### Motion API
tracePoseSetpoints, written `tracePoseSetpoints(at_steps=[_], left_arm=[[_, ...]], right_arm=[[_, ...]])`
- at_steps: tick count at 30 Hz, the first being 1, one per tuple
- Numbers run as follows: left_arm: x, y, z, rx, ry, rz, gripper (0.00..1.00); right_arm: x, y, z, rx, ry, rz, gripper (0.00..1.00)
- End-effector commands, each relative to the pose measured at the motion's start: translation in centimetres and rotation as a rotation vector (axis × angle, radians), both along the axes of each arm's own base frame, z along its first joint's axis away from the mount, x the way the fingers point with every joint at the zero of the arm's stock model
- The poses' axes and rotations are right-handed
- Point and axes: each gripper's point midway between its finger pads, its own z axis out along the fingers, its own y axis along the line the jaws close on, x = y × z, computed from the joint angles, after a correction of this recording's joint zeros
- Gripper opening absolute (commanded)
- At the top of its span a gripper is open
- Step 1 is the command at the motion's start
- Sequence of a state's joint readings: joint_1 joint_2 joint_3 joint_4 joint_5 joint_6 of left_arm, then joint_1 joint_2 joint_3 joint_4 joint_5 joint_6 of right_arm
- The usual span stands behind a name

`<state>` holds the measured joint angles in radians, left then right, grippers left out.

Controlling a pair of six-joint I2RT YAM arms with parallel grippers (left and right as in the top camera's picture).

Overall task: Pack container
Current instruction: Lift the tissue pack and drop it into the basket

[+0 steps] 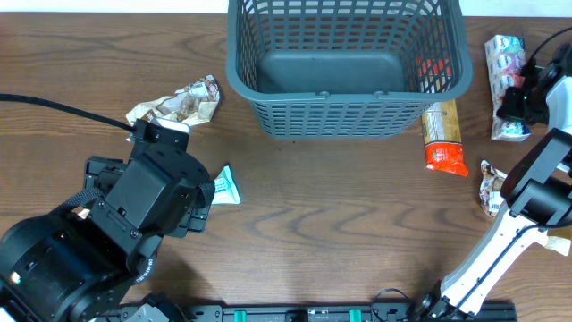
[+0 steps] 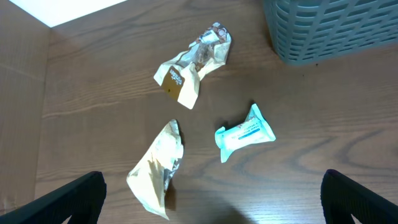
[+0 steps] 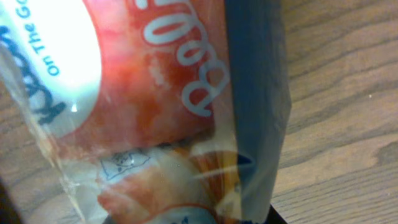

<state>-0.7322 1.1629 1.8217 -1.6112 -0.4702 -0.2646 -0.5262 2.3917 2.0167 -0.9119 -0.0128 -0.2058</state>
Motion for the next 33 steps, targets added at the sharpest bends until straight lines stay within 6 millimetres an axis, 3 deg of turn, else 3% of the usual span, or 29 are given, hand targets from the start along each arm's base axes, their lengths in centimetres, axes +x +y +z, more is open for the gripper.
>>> tracePoseSetpoints(at_steps=[1,3,5,9,12,17,20,23,26,29,33], left_arm=[[-1.2,1.0,-1.0,0.053,0.064,0.001,0.99],[-1.1,1.0,-1.0,0.052,0.064,0.001,0.99],[-1.1,1.0,-1.0,0.053,0.064,0.001,0.99],[-1.1,1.0,-1.0,0.052,0.064,0.001,0.99],[-1.2,0.9,-1.1,0.047,0.069,-0.003,0.99],[-1.2,0.8,-1.1,0.045,0.07,-0.004,0.99],[-1.2,0.8,-1.1,0.045,0.07,-0.004,0.99],[-1.2,0.8,-1.1,0.045,0.07,-0.004,0.99],[-1.2,0.8,-1.1,0.043,0.072,-0.005,0.99],[-1.4,0.5,-1.3,0.029,0.084,-0.015,0.99],[-1.7,0.1,-1.5,0.008,0.104,-0.031,0.98]], right_arm=[[0.0,-0.4,0.8,0.009,-0.018,-0.092,0.01],[0.6,-0.7,3.3,-0.011,-0.063,-0.096,0.01],[1.3,-1.1,7.3,-0.047,-0.132,-0.093,0.01],[1.9,-1.2,17.3,-0.122,-0.3,-0.086,0.01],[1.7,0.6,26.2,-0.135,-0.49,-0.036,0.01],[-0.1,7.8,40.0,-0.059,-0.85,0.193,0.01],[-2.3,14.4,46.3,0.043,-1.034,0.417,0.01],[-4.3,20.4,49.3,0.149,-1.116,0.605,0.01],[-4.6,24.3,49.3,0.19,-1.105,0.692,0.01],[-3.5,26.6,46.9,0.192,-1.023,0.705,0.01],[-1.2,26.8,42.2,0.126,-0.867,0.614,0.01]])
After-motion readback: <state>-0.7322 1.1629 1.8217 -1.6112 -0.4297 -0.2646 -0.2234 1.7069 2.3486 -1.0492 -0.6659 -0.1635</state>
